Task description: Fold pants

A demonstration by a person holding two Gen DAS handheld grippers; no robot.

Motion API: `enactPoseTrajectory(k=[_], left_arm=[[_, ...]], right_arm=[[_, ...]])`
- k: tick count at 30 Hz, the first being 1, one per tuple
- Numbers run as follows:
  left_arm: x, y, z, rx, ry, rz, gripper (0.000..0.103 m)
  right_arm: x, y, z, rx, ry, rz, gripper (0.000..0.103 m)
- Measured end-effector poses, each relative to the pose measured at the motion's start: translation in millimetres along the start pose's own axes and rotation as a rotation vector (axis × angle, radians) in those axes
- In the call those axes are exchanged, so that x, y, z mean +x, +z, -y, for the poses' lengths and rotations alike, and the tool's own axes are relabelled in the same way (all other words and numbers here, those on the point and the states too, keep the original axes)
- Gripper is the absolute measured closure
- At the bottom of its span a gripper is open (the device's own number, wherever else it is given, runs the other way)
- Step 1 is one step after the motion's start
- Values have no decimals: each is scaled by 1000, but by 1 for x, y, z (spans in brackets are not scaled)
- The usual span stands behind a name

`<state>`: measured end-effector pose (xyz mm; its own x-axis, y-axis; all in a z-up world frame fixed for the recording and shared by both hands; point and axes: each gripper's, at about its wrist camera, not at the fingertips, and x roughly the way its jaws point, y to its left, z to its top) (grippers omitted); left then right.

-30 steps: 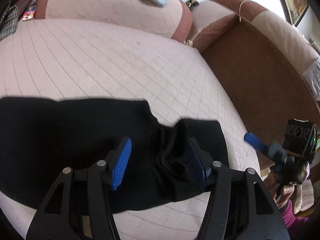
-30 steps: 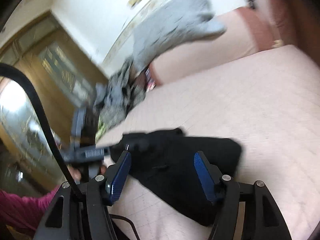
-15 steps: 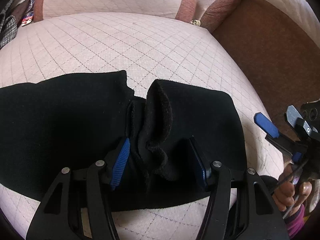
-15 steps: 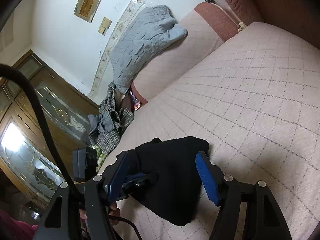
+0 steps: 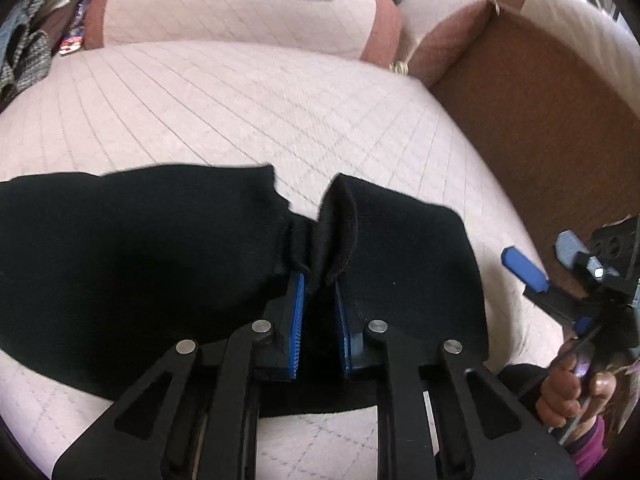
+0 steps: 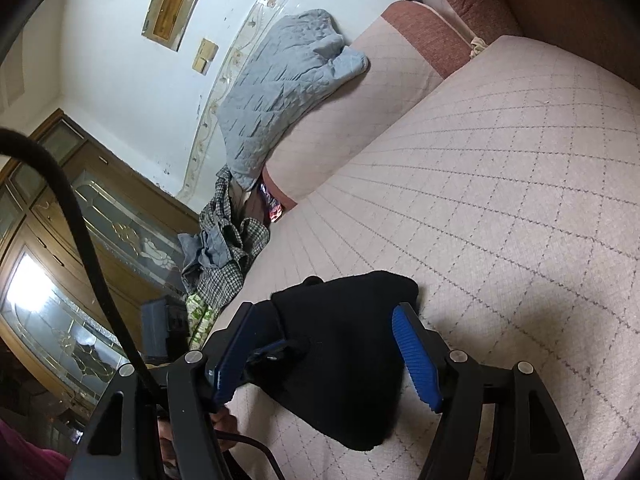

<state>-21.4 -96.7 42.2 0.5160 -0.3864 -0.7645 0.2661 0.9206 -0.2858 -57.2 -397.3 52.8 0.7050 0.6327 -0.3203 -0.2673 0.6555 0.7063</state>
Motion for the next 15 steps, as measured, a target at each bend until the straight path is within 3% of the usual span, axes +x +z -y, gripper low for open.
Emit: enactPoseTrajectory(k=[2, 4, 7, 9, 12, 15], left_arm=[[-2, -1, -9, 1, 55, 9, 91], [8, -2, -25, -43, 105, -39, 92], [8, -6, -35, -69, 72, -31, 92], [7, -8, -32, -43, 81, -22, 92], [7, -9, -30, -24, 77, -21, 92], [0, -8, -31, -34, 46, -8, 92]], right_arm=[[1, 1, 2, -4, -19, -6, 34], [8, 1, -1, -20, -83, -36, 34], [15, 0, -18, -117, -215, -38, 34], [21, -4, -33, -194, -250, -30, 34], [47, -11, -50, -294, -389, -103, 36], [61, -17, -60, -353, -398, -140, 37]])
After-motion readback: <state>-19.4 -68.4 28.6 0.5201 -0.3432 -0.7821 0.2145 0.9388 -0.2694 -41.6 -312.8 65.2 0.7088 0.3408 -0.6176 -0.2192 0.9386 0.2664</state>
